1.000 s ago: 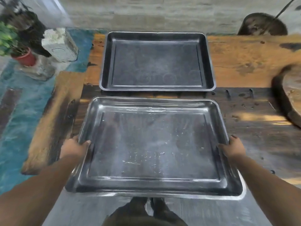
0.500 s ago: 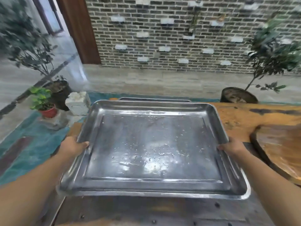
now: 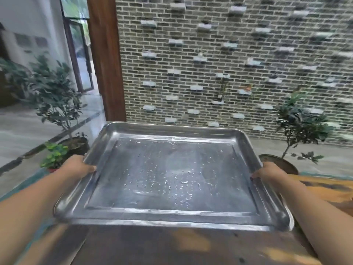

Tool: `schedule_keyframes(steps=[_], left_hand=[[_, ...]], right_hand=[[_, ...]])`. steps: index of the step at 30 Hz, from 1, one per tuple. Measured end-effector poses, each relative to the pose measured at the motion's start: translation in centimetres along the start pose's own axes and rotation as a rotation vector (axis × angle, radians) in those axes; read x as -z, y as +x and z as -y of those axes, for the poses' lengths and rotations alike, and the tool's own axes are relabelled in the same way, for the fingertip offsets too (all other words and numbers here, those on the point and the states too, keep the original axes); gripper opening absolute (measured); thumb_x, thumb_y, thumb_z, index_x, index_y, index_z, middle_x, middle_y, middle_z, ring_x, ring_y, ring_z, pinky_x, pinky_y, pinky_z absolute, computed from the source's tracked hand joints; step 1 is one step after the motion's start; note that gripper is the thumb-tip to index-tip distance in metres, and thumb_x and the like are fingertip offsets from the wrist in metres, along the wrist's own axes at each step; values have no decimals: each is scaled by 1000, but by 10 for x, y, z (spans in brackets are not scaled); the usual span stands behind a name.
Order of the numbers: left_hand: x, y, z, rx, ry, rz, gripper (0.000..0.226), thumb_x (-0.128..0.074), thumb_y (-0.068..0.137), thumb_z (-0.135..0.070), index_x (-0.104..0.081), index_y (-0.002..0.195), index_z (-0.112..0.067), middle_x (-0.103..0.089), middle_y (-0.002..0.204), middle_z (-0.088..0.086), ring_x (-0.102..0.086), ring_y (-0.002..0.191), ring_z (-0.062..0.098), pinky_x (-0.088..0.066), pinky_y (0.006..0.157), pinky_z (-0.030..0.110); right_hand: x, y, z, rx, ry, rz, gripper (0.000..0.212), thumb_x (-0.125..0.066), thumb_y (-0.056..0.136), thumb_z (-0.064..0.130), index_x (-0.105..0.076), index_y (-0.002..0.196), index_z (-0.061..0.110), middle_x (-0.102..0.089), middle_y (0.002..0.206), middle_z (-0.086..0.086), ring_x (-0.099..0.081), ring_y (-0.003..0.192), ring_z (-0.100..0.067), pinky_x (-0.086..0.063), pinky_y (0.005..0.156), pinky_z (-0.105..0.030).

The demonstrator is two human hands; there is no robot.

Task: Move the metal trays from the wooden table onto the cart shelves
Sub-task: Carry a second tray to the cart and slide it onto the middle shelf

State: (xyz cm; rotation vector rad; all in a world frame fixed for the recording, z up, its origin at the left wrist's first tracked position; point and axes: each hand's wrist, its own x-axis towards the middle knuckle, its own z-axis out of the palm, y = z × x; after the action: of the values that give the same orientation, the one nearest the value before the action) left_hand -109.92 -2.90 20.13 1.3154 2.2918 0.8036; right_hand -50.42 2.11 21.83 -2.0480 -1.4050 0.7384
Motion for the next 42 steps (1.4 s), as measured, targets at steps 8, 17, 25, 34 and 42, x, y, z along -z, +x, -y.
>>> schedule_keyframes(steps=[8, 17, 25, 34, 42], left_hand=[[21, 1, -7, -4, -9, -6, 21, -82, 76, -18, -67, 82, -6, -67, 72, 11, -64, 68, 28, -44, 56, 32], [11, 3, -11, -6, -8, -2, 23, -81, 78, -16, -60, 69, -11, -66, 69, 10, -62, 64, 25, -43, 53, 29], [17, -8, 3, 38, -7, -11, 23, -81, 78, -17, -62, 83, -7, -63, 70, 8, -60, 66, 26, -45, 60, 35], [71, -75, 83, 245, 22, -114, 35, -79, 80, -12, -67, 106, 7, -69, 94, 24, -66, 82, 36, -52, 77, 41], [142, -178, 197, 472, 1, -259, 47, -79, 80, -16, -63, 122, -2, -70, 101, 21, -66, 88, 36, -52, 84, 43]], right_hand=[[-5, 6, 7, -8, 92, -15, 20, -76, 71, -9, -65, 84, 1, -69, 82, -26, -68, 75, -40, -57, 70, -46], [-1, 10, 1, -17, 87, -37, 22, -78, 70, -6, -66, 86, 2, -68, 80, -24, -68, 76, -37, -57, 72, -44], [-16, 11, 12, -25, 25, -44, 27, -82, 71, 2, -55, 73, 6, -63, 74, -19, -62, 67, -33, -47, 54, -31], [-100, 14, 66, 129, -31, 176, 29, -80, 71, 2, -63, 93, -6, -66, 82, -25, -64, 72, -34, -53, 68, -40], [-207, -42, 153, 298, -102, 418, 31, -78, 74, 4, -58, 98, 0, -65, 89, -25, -66, 82, -39, -57, 73, -47]])
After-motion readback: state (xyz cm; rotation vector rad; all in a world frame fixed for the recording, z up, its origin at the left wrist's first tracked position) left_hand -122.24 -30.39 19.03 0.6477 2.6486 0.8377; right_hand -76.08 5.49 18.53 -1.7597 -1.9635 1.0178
